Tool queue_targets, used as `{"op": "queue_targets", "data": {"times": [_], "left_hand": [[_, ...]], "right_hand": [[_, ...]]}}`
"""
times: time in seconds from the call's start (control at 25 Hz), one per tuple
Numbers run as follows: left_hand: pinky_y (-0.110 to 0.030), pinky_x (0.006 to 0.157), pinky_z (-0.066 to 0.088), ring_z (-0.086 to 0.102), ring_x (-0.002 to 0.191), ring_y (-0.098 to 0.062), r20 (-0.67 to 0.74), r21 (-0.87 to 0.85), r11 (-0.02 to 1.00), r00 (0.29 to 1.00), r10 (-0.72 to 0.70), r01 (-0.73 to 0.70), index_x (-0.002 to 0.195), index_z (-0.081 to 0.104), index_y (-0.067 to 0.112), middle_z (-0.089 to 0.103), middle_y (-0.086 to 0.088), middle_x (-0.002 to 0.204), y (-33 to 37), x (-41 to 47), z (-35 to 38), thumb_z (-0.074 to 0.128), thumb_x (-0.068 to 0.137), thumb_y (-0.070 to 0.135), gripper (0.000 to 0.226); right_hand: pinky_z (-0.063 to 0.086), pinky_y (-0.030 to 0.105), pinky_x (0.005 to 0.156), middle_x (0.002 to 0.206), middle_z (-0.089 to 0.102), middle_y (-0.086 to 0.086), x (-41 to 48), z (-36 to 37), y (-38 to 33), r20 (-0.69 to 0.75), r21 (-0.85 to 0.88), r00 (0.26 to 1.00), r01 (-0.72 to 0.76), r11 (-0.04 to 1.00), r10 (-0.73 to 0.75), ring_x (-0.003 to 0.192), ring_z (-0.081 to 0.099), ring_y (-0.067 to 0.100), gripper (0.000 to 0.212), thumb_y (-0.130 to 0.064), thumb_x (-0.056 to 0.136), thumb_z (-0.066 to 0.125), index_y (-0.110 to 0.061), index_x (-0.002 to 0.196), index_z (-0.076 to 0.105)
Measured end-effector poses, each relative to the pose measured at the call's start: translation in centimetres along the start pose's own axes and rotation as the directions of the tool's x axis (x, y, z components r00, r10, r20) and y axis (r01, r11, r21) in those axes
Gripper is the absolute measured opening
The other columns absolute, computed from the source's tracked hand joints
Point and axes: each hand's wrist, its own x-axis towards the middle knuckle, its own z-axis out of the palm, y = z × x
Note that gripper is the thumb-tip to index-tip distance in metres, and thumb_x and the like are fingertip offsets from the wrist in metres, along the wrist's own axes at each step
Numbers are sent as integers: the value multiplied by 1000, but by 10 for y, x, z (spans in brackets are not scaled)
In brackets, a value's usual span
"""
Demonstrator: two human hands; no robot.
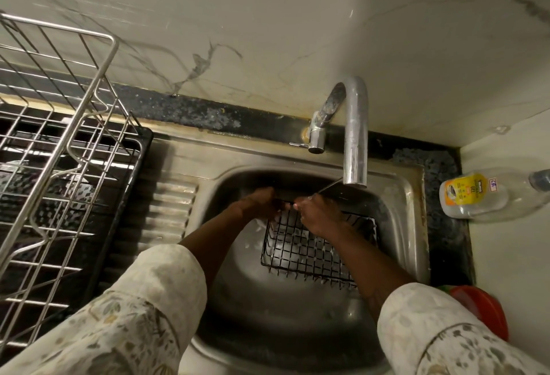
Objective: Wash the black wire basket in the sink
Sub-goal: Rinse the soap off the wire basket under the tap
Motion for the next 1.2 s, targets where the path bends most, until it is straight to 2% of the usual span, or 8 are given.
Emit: {"op": "queue_targets", "data": {"times": [0.08,0.16,0.4,0.52,0.68,0.8,1.08,1.2], "left_hand": [[-26,72,56,67,87,-22,-20,-20,1000,1000,22,-22,113,65,8,69,-11,98,-3,-4,-2,62,98,22,21],[-30,84,50,65,103,-26,-57,48,998,998,39,-36,117,65,9,68,-13,109,0,-6,-1,59,100,26,25],[-28,85,45,62,109,-29,-99,112,994,995,15,-4,124,64,7,66,-16,120,27,-5,11,55,102,31,34],[-33,89,50,64,111,-33,-93,167,986,996,13,3,123,65,6,67,-18,120,30,-9,24,52,102,28,33],[-33,83,52,67,105,-33,-149,138,990,989,-3,24,120,68,6,70,-16,115,29,-9,31,54,101,33,36],[-27,78,45,66,107,-31,-171,74,997,985,14,-1,120,69,7,70,-15,116,25,-5,30,58,100,32,33],[-21,77,40,67,106,-28,-227,-4,998,972,63,-65,113,74,7,73,-15,110,18,-3,29,67,95,29,30],[-28,85,46,66,107,-31,-236,23,996,968,85,-82,113,73,2,72,-18,112,21,-4,25,66,96,21,26]], "right_hand": [[45,29,72,103,69,5,0,-5,-2,-16,-66,1000,24,998,-25,95,67,26,19,-21,95,61,-24,112,69],[44,28,70,100,69,4,-1,-11,-2,9,-28,999,33,999,-32,91,67,22,15,-21,96,61,-22,108,70],[58,34,69,84,64,-1,-9,-5,13,74,31,996,-50,998,47,73,63,13,9,-19,92,64,-18,98,70],[49,30,65,93,65,4,-8,2,23,132,3,990,-55,999,54,79,60,19,15,-25,92,61,-13,98,69],[35,24,53,80,59,-2,-2,15,27,146,33,986,-85,996,79,74,61,16,26,-27,88,65,-26,69,48],[48,28,62,85,62,0,2,11,20,125,59,989,-82,995,74,81,64,19,3,-23,86,66,-21,85,65],[49,27,59,82,61,-2,5,13,14,92,108,989,-124,986,115,72,60,12,12,-17,85,69,-19,96,72],[56,30,73,99,68,2,6,19,14,67,86,994,-94,992,89,84,64,17,15,-21,87,67,-17,100,73]]}}
